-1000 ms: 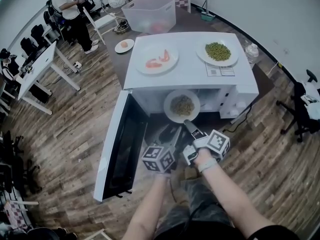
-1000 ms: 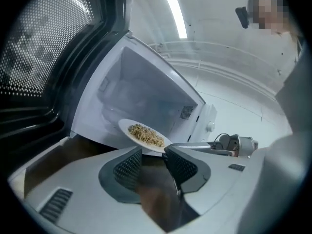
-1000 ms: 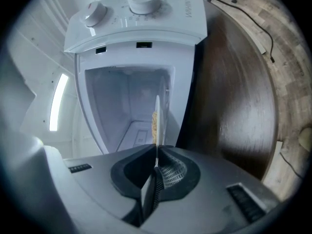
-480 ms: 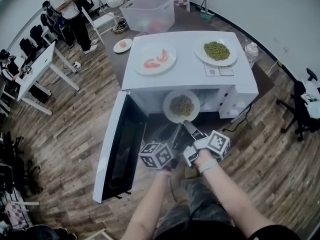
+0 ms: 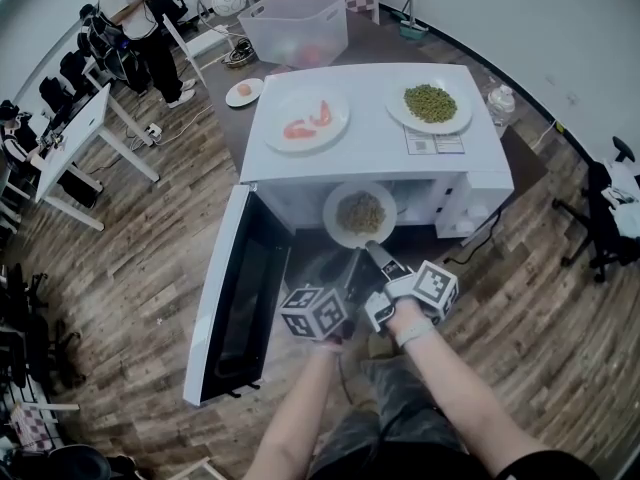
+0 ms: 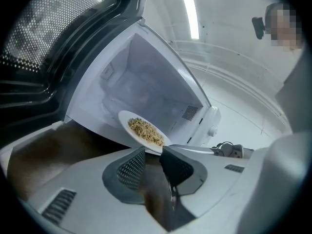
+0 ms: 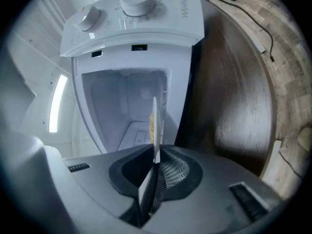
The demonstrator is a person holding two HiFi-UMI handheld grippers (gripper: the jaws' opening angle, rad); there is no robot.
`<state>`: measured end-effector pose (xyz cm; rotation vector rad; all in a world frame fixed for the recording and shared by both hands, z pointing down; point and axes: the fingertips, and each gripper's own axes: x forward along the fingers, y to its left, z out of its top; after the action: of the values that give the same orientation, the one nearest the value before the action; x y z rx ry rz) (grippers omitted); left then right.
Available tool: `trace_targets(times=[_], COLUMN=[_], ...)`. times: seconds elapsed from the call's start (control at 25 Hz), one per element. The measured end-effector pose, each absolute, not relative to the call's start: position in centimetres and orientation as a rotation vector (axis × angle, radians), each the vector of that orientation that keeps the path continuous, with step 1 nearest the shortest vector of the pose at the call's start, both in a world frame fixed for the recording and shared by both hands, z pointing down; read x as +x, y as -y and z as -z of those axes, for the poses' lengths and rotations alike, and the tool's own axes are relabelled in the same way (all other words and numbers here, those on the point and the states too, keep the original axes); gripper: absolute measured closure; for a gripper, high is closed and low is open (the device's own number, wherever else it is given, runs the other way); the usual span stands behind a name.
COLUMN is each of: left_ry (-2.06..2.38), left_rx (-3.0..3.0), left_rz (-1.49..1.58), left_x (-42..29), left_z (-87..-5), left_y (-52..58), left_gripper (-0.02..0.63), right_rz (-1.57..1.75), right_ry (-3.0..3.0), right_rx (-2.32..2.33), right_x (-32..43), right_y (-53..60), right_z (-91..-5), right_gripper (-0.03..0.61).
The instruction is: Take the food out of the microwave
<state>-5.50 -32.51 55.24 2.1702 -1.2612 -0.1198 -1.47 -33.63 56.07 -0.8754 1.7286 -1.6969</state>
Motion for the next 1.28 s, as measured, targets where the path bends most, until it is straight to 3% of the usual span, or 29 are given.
trace_targets(times=[0.32, 0.72, 0.84, 0.96, 1.28], left_ry=[1.254, 1.226, 1.228, 1.275, 1.380], left_rx=[2.180, 2.224, 2.228, 2.203, 2.256], left_rz=[0.099, 0.049, 0.018, 0.004, -0.059], left_x=[-5.2, -4.8, -4.9, -5.6, -6.7], left_z=[-55.3, -55.5, -55.7, -55.9, -55.6], left_y=[32.1, 31.8, 31.7, 31.7, 30.8], left_gripper=[0.515, 0.533, 0.543, 0.612, 0.612], right_rz=[1.742, 1.765, 1.758, 1.766, 1.759], right_ry=[-1.681, -1.705, -1.697, -1.668, -1.647], right_rx=[-0.887, -0.900, -0.901, -0.905, -0.880], right_x=[-1.7, -2.9, -3.0, -2.9, -2.6], right_y=[34.3, 34.9, 35.0, 35.1, 35.0], right_z=[-56.7, -56.7, -56.6, -56.8, -56.9], right_gripper=[0.495, 0.497, 0.534, 0.539, 0.548])
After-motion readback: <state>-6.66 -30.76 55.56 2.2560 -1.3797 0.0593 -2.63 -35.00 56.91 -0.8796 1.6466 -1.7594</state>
